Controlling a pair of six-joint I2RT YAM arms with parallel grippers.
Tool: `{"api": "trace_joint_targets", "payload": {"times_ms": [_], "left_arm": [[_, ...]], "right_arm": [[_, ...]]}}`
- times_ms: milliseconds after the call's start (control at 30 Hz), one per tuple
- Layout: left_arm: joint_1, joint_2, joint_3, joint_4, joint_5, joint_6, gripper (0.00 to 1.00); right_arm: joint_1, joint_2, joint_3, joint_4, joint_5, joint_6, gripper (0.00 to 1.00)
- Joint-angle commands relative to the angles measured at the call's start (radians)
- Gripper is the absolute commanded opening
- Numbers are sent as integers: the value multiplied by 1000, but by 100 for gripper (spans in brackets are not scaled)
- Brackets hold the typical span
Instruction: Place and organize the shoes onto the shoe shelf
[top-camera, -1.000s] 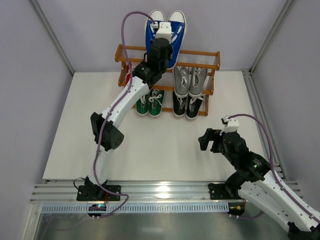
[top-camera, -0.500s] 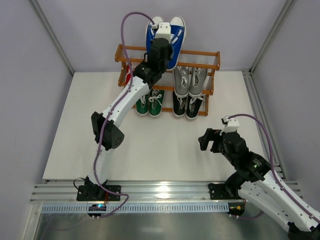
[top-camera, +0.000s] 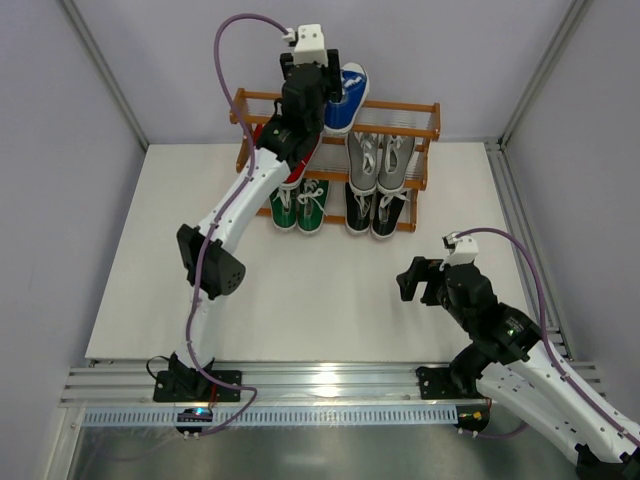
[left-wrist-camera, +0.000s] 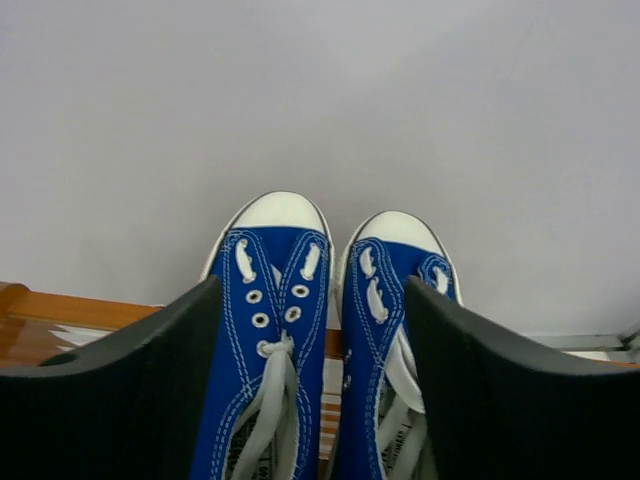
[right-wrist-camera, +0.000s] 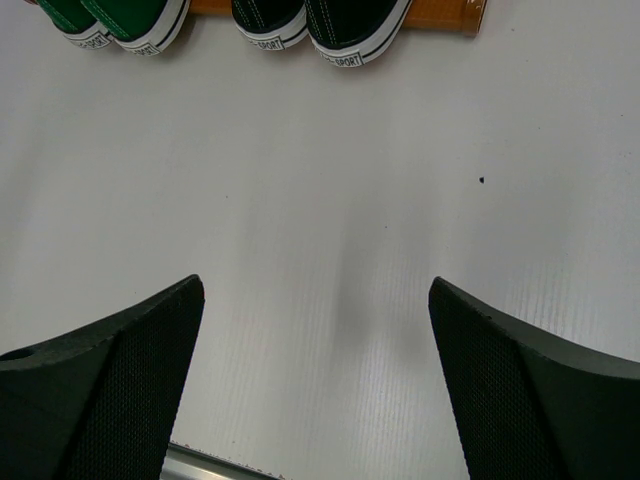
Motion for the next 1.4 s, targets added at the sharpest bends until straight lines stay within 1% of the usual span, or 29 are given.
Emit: {"api": "trace_joint_targets", "payload": {"times_ms": [0,100,167,233,300,333,367,467,500,567,600,700,733,800,833,900,933,1000,1033,1100,1133,1200,1233,1300,1333,1367], "left_arm": [[3,-108,-10,108,0,16,75],[3,-184,-65,134,26,35,89],[3,-221,-122,139,45,35,91],[0,-284,-173,137,48,29,96],[-1,-335,-272,134,48,12,100],[-3,-359,-307,132,48,3,100],[-3,-411,-390,128,46,-22,100],[-8,-513,-519,126,40,-77,100],[-11,-542,-603,128,45,-92,100],[-15,-623,-695,125,56,-144,100],[-21,-649,-784,122,59,-161,100],[-34,-758,-913,128,68,-223,100],[-37,-792,-994,126,72,-240,100],[-38,-882,-1085,117,83,-310,100],[-40,-910,-1165,108,106,-333,100],[-44,-992,-1229,91,120,-384,100],[-47,-1017,-1289,68,131,-396,100],[-54,-1094,-1343,33,140,-424,100],[-55,-1122,-1390,22,148,-427,100],[-58,-1193,-1435,-24,152,-450,100],[-58,-1217,-1455,-38,160,-451,100],[-60,-1260,-1513,-71,171,-468,100],[-61,-1299,-1538,-87,181,-485,100],[-61,-1335,-1596,-102,217,-496,100],[-61,-1365,-1610,-120,220,-510,100],[-61,-1378,-1644,-127,233,-513,100]], "right_arm": [[5,-5,1,40,17,-2,94],[5,-7,8,29,26,2,94],[5,-10,8,29,34,2,93],[5,-8,11,28,39,4,94],[3,-2,16,28,43,7,94],[5,-2,14,28,45,13,94],[5,2,19,29,49,15,94],[5,13,20,40,48,19,94],[3,18,22,40,48,21,95],[5,29,28,37,46,25,95],[5,38,33,35,48,25,96],[5,44,48,52,37,7,98],[3,45,54,80,23,-1,98],[5,64,80,115,5,-33,98],[5,79,94,152,-10,-44,98],[5,120,161,176,-21,-71,98],[5,186,192,190,-24,-83,98],[5,266,302,203,-30,-119,98],[5,339,386,209,-38,-131,98],[5,419,477,221,-33,-172,98],[5,494,566,229,-26,-185,98],[3,562,654,258,3,-212,98],[5,605,738,264,11,-232,98],[5,711,812,308,23,-246,98],[5,749,889,315,31,-260,98],[3,828,933,318,33,-260,98]]}}
